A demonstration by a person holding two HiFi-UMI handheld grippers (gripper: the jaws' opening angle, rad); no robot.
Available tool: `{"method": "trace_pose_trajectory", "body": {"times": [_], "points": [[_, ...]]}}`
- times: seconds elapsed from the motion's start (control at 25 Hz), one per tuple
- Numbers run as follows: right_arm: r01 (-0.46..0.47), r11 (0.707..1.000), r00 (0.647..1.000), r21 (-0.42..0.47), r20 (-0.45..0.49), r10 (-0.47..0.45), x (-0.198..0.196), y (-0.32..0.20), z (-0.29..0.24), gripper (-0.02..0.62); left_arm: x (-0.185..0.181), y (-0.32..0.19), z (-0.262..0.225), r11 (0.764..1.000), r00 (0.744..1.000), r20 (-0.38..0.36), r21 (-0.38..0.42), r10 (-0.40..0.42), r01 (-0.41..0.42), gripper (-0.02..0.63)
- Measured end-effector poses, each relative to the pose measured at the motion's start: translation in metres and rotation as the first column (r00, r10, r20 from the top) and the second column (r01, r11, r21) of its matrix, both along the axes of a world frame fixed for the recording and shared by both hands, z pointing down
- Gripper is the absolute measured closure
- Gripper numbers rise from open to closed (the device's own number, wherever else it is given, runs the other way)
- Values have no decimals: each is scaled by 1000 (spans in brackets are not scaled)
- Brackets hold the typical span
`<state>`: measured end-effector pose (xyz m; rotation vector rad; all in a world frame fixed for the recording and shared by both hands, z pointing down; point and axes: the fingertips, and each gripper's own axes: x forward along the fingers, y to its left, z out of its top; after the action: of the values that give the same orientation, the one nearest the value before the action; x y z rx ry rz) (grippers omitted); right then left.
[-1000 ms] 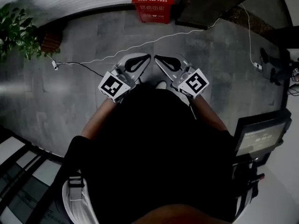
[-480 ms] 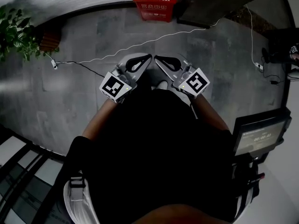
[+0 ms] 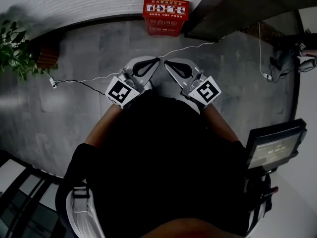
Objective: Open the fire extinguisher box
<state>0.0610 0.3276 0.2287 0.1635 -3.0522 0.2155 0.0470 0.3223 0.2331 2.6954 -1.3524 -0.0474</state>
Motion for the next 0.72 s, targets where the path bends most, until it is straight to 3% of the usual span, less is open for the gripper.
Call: {"method": "trace_pose_trajectory", "body": {"times": [0.36,0.72], "points": [[-66,998,997,-19,-33,66,-57,-41,-7,586,-62,-40,1,999,999,-15,18,36,-36,606],[-43,996,999,-85,-11,42,-53,-108,8,586,-66,-107,17,1000,999,-41,-30,-6,5,606]]}}
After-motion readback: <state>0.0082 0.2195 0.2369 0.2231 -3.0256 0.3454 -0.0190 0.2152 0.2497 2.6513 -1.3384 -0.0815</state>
